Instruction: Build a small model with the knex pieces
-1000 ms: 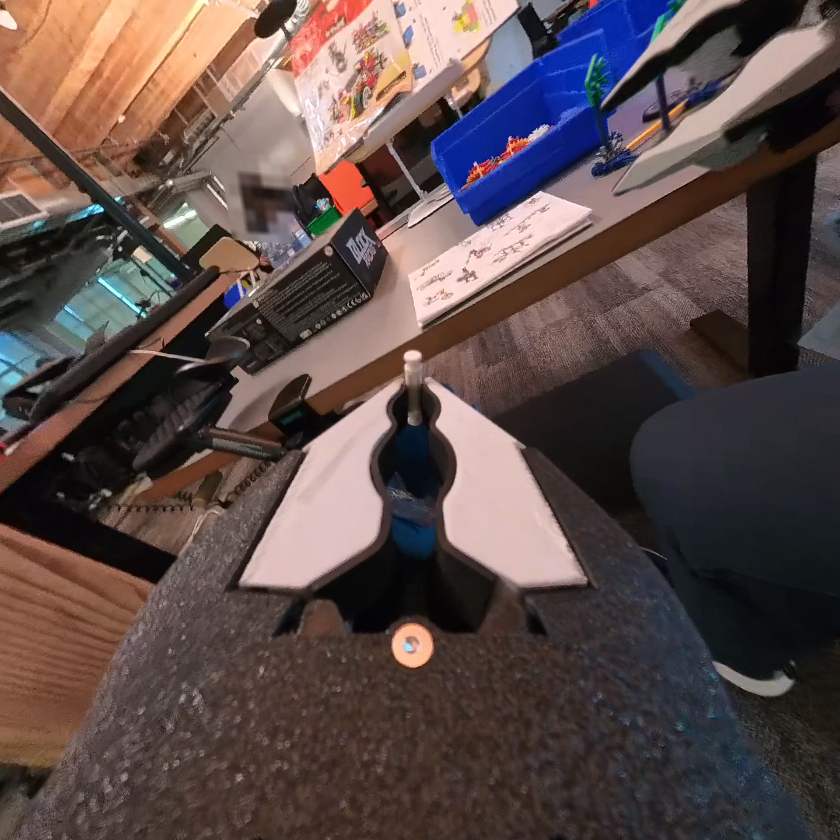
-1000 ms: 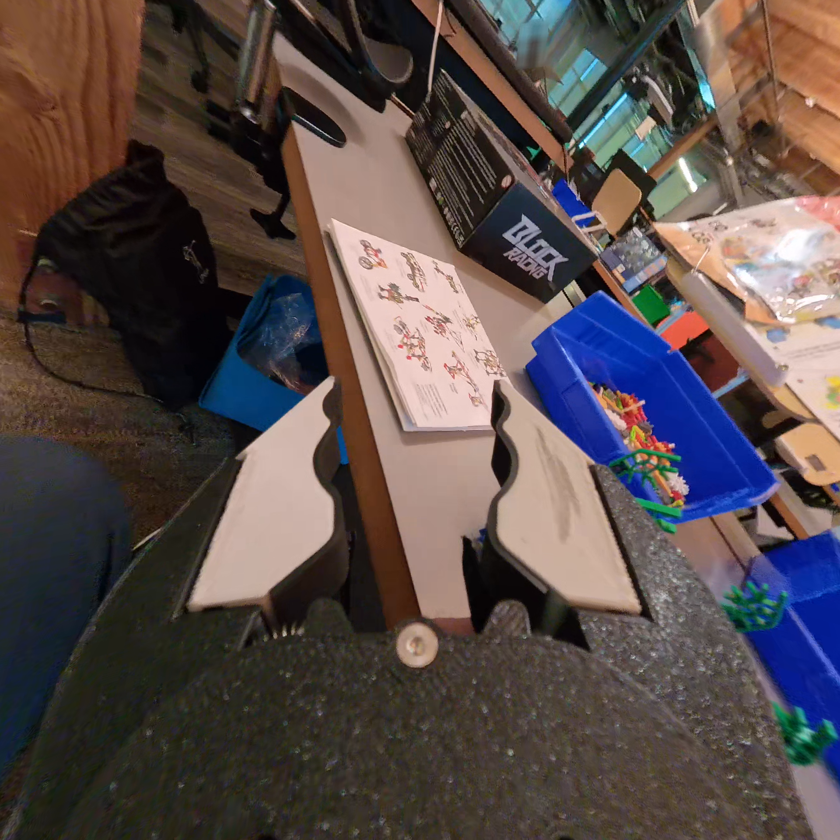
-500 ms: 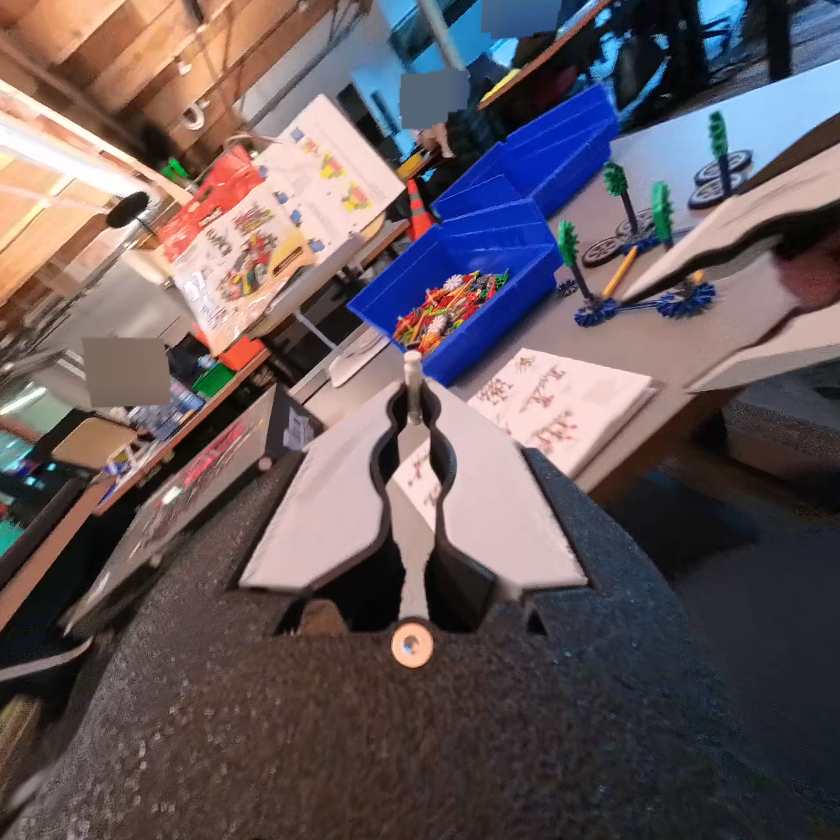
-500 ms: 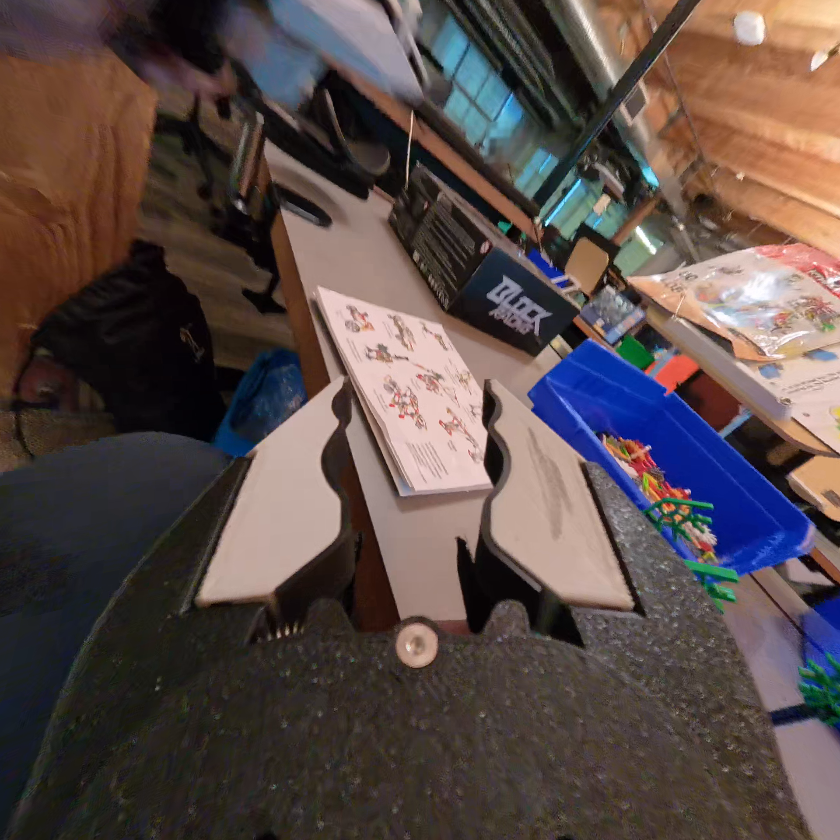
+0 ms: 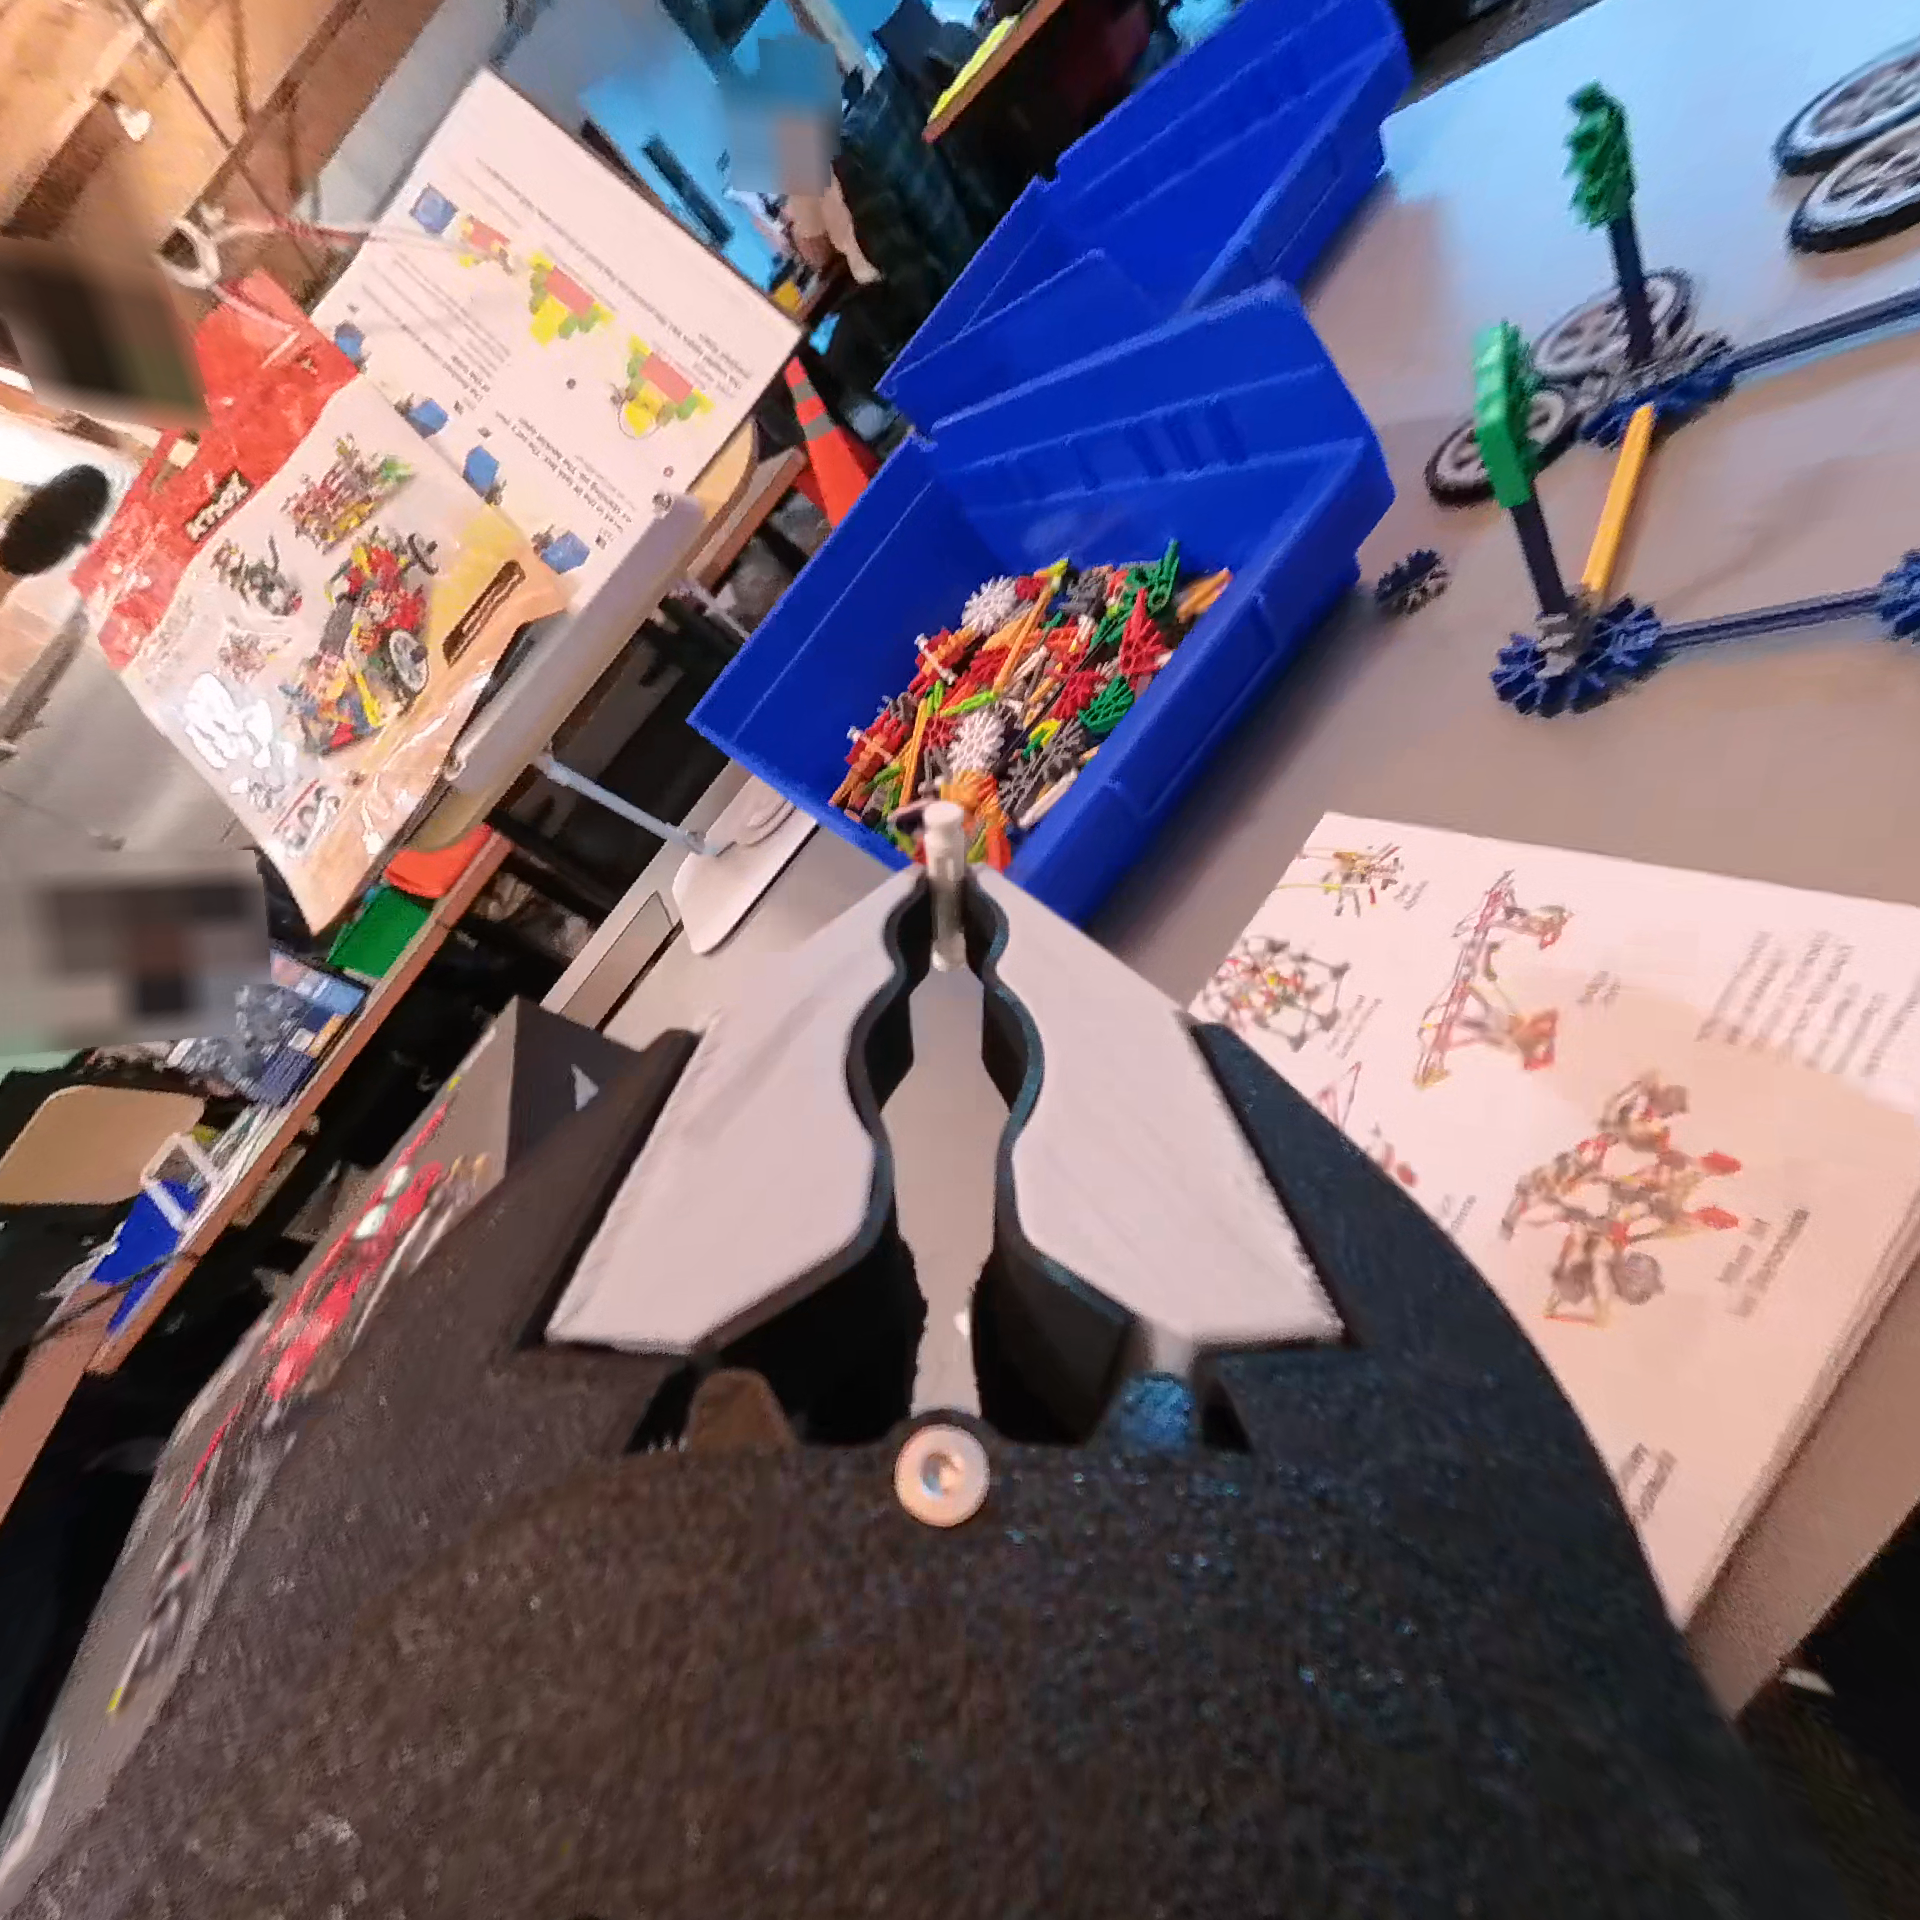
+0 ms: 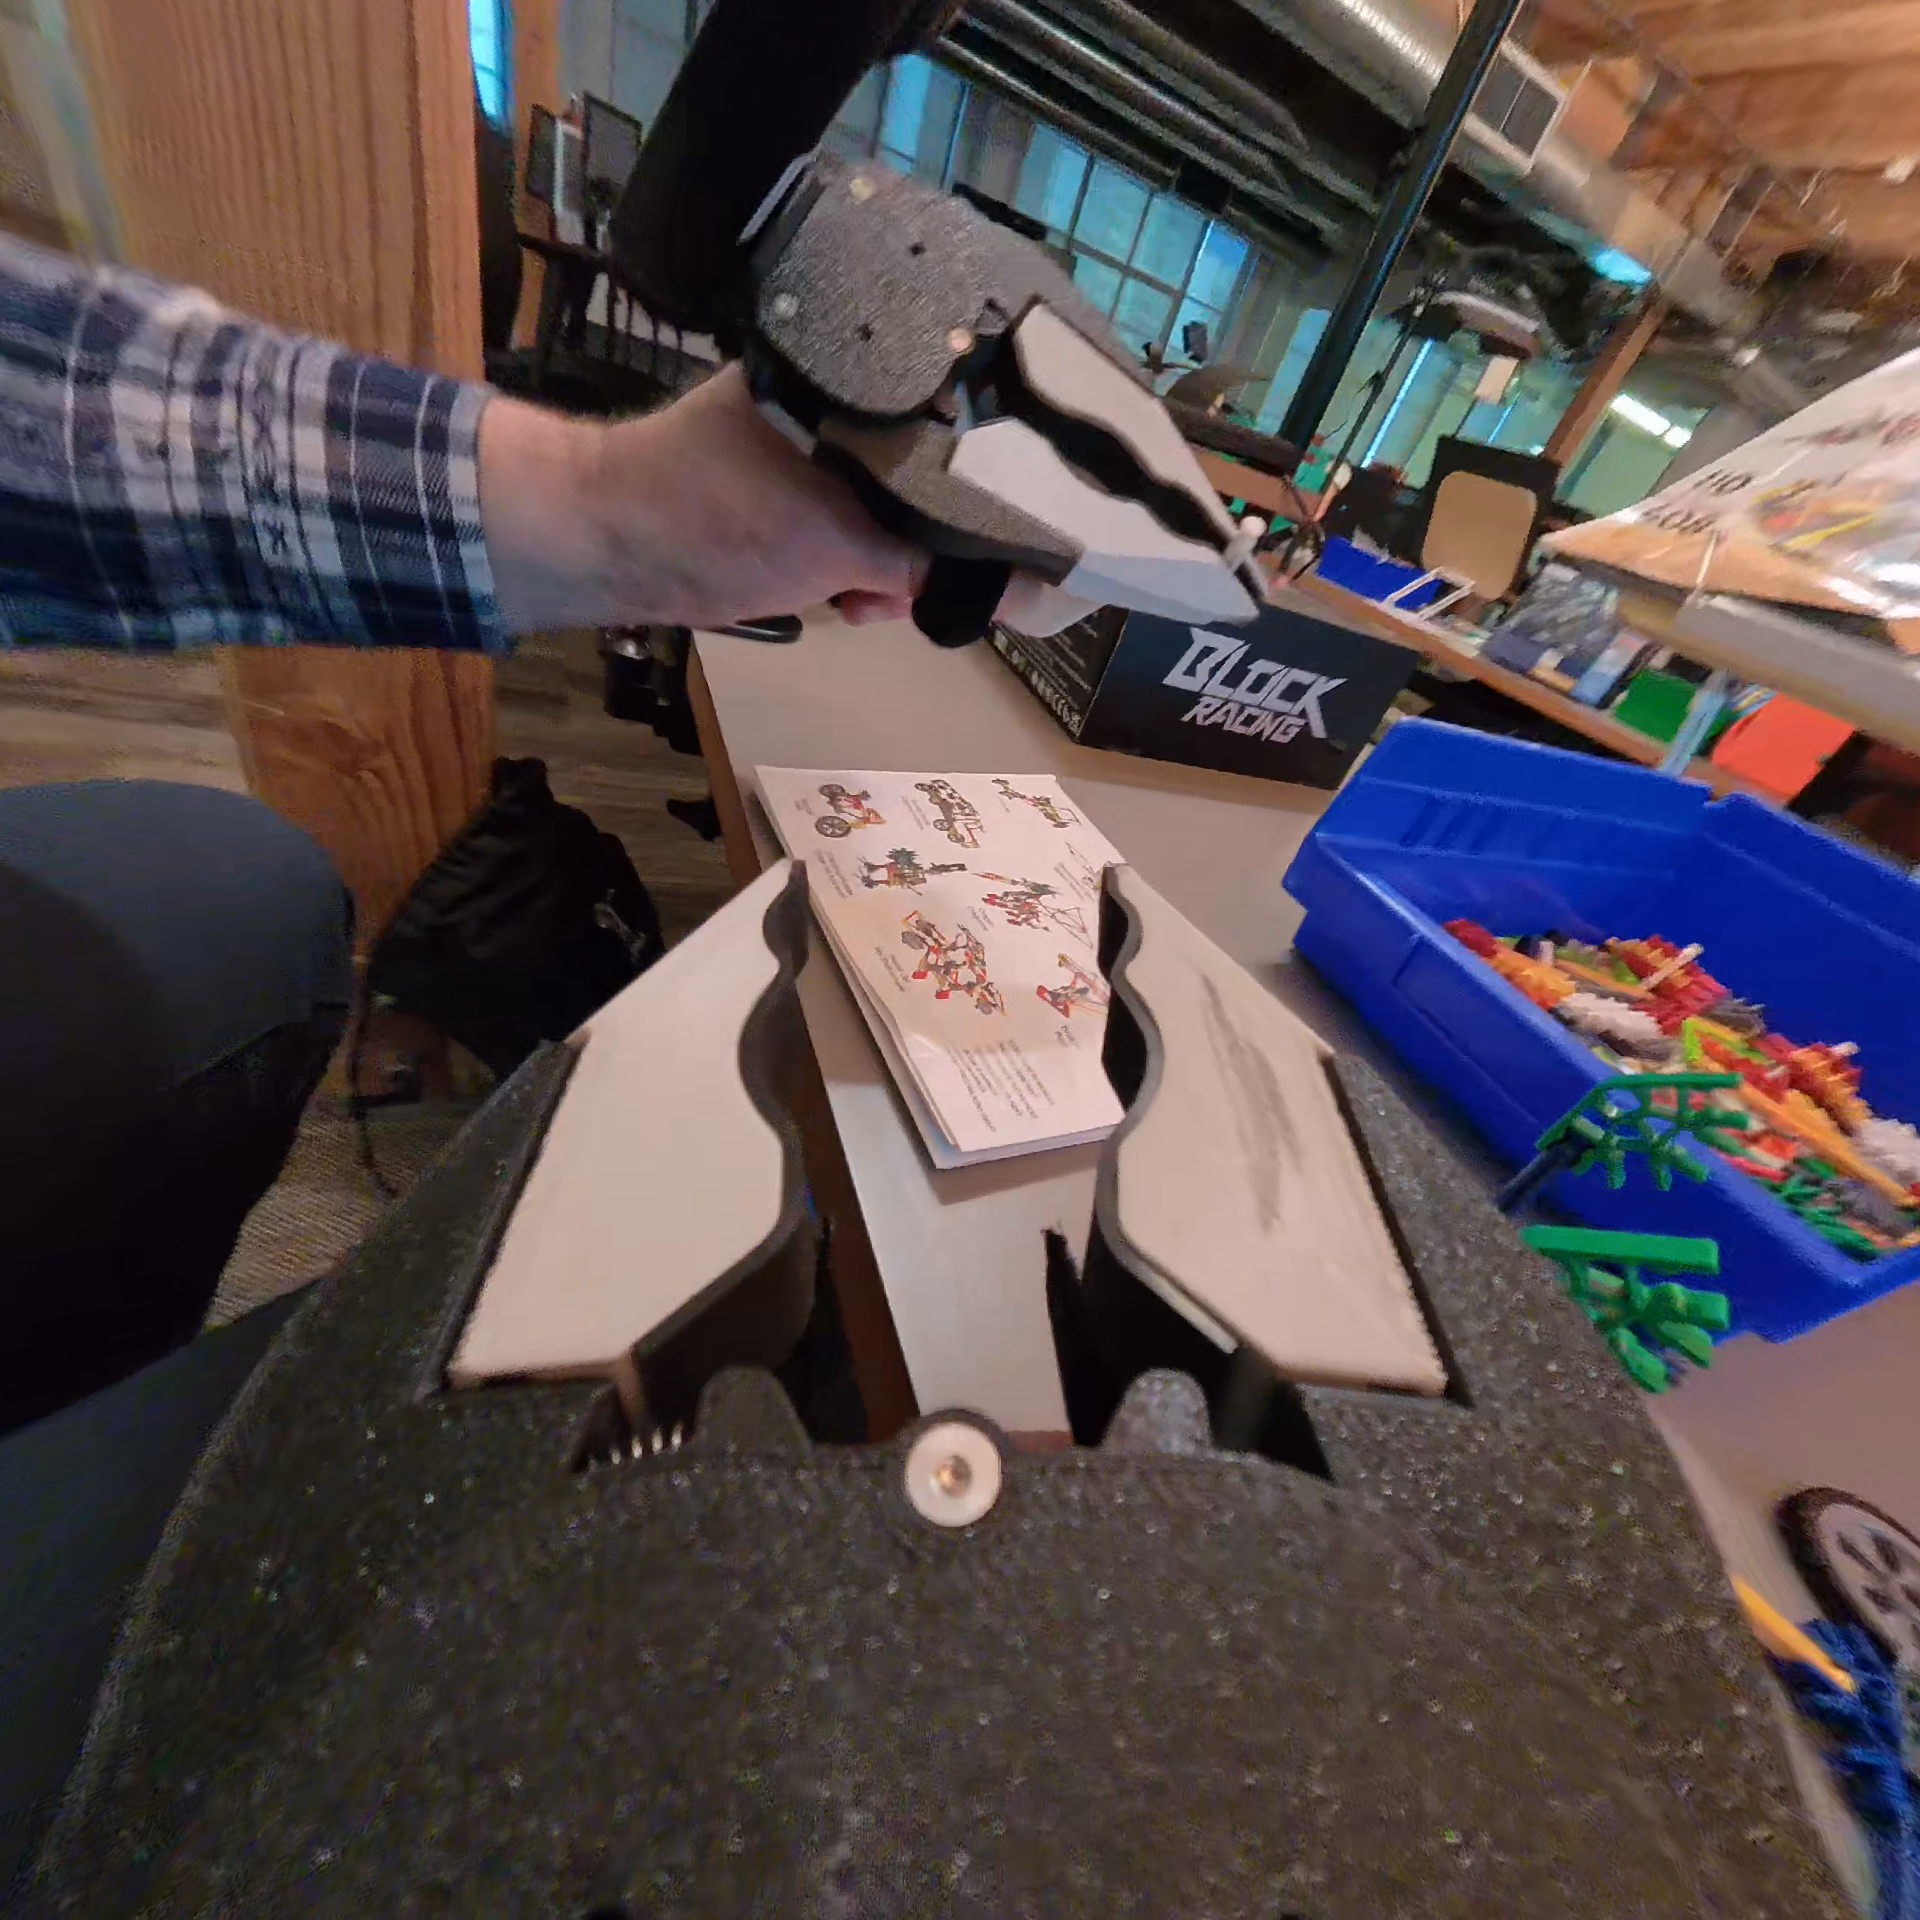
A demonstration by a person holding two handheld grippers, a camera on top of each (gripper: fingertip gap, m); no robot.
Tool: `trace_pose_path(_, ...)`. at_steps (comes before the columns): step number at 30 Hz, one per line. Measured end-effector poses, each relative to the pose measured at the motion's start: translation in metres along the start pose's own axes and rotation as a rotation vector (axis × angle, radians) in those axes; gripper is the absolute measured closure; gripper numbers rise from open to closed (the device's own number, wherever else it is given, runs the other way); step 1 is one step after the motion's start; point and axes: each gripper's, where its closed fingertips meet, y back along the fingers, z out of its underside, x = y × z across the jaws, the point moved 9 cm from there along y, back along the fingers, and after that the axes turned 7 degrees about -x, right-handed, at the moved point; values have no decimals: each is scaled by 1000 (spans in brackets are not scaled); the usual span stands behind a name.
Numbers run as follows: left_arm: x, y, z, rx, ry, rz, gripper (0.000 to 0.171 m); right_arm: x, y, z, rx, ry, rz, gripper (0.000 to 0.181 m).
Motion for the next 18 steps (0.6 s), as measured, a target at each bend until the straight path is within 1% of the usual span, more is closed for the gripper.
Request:
trace_pose_path(3,9,10,16,-36,0,-31,169,6,1,-1,-18,-48,-29,127)
trace_pose_path(8,20,16,46,-29,-52,-36,169,0,5,3,-34,58,68,132)
trace_pose_path(10,19,13,55,4,-60,-11,169,-1,2,4,-58,74,78,132)
trace_pose_path(12,18,7,59,33,-27,53,170,5,2,4,-56,13,60,132)
trace_pose_path(14,20,0,63,24,-39,100,169,6,1,4,-56,7,68,132)
trace_pose_path(16,21,-1,65,30,-76,104,169,9,1,3,-55,-30,63,132)
trace_pose_path(18,20,-2,66,13,-53,133,169,14,3,3,-33,-69,61,131)
